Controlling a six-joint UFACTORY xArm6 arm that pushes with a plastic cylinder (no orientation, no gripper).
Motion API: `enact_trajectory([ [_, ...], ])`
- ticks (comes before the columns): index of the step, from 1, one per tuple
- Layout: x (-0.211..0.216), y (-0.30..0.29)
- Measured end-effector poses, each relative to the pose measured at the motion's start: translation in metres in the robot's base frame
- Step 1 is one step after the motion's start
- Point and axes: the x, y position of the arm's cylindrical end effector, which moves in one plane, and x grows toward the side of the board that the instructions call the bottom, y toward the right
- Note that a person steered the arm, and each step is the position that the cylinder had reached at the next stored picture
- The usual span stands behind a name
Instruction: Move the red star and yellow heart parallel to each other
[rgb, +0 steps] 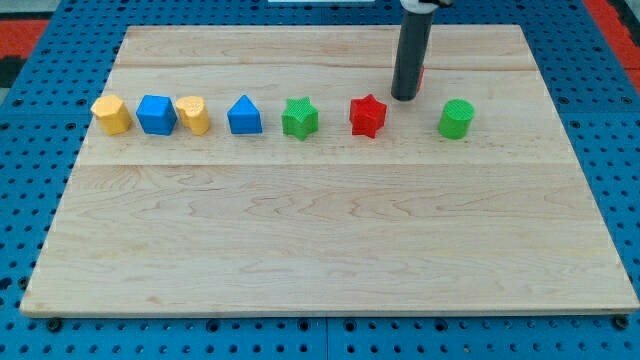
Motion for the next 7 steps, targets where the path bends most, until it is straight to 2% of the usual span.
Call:
enact_trajectory([
  [2, 0.089, -0.024],
  [3, 0.097, -0.053],
  [5, 0.008, -0.063],
  [6, -0.003, -0.054],
  [7, 0.018, -0.026],
])
